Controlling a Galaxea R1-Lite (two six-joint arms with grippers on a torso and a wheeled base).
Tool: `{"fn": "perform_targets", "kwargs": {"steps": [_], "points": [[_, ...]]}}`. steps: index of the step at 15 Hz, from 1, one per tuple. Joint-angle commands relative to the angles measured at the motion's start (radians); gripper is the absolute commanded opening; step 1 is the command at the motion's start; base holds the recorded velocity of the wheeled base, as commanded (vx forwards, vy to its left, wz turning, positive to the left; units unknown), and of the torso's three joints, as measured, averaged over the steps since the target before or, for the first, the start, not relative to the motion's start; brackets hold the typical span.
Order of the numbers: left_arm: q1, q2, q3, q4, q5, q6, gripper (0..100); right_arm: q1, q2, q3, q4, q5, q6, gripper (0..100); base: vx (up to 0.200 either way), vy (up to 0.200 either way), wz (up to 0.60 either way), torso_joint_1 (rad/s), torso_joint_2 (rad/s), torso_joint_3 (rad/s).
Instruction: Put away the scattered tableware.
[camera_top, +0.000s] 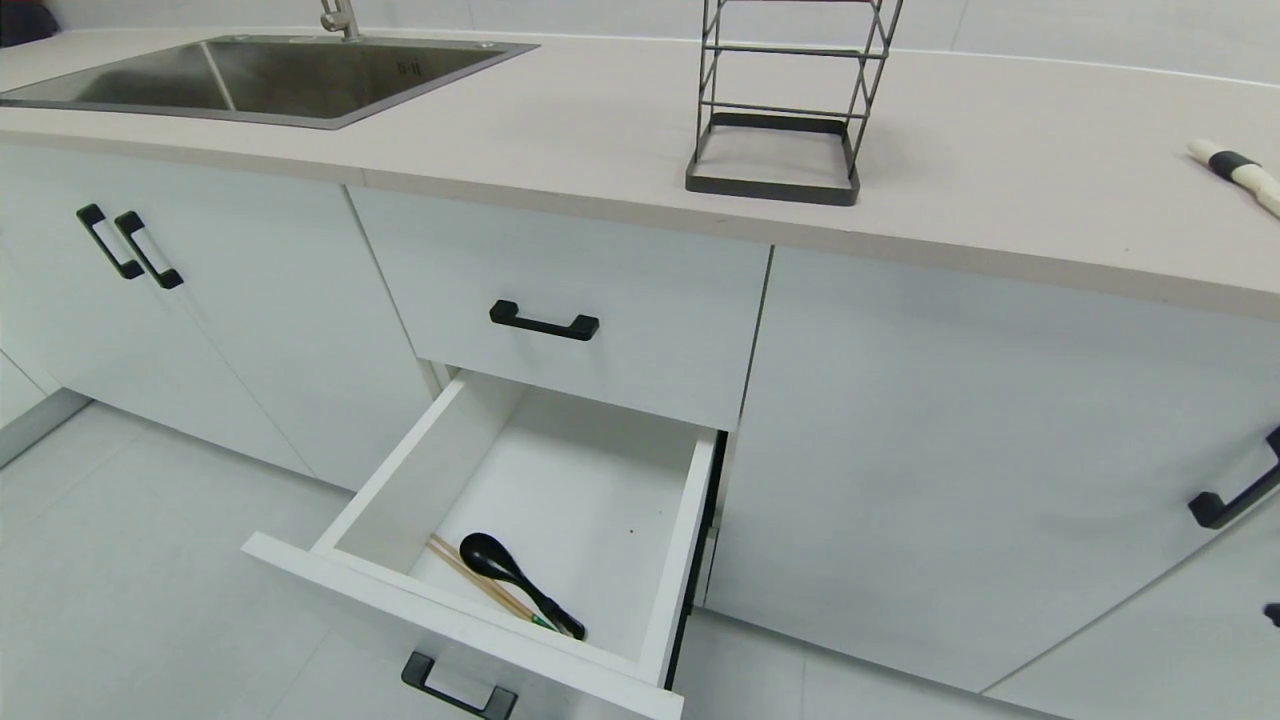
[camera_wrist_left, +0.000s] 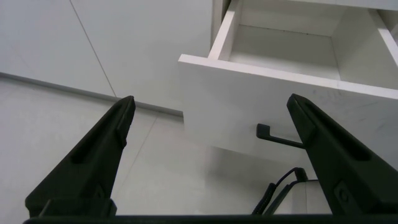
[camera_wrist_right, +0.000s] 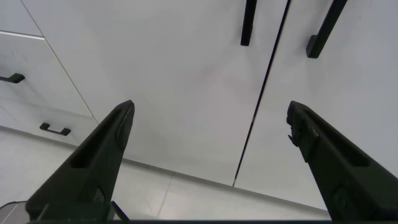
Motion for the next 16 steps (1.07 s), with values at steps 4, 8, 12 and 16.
{"fn": "perform_targets", "kwargs": {"steps": [4,8,12,16], "points": [[0.0,0.001,0.0,0.0,-0.002,0.0,100,-0.352,-0.309,-0.088,0.162,-0.006,-0.008,100,0.0,0.0,0.0,0.0,0.0,0.0],[0.0,0.001,0.0,0.0,-0.002,-0.002,100,-0.48,-0.423,-0.058,0.172,-0.008,0.015,100,0.0,0.0,0.0,0.0,0.0,0.0],[0.0,0.001,0.0,-0.003,-0.002,0.0,100,-0.482,-0.474,0.106,0.149,0.003,0.182,100,0.0,0.0,0.0,0.0,0.0,0.0],[0.002,0.001,0.0,0.0,-0.02,-0.003,100,-0.482,-0.474,0.128,0.16,0.006,0.282,100,0.0,0.0,0.0,0.0,0.0,0.0]]}}
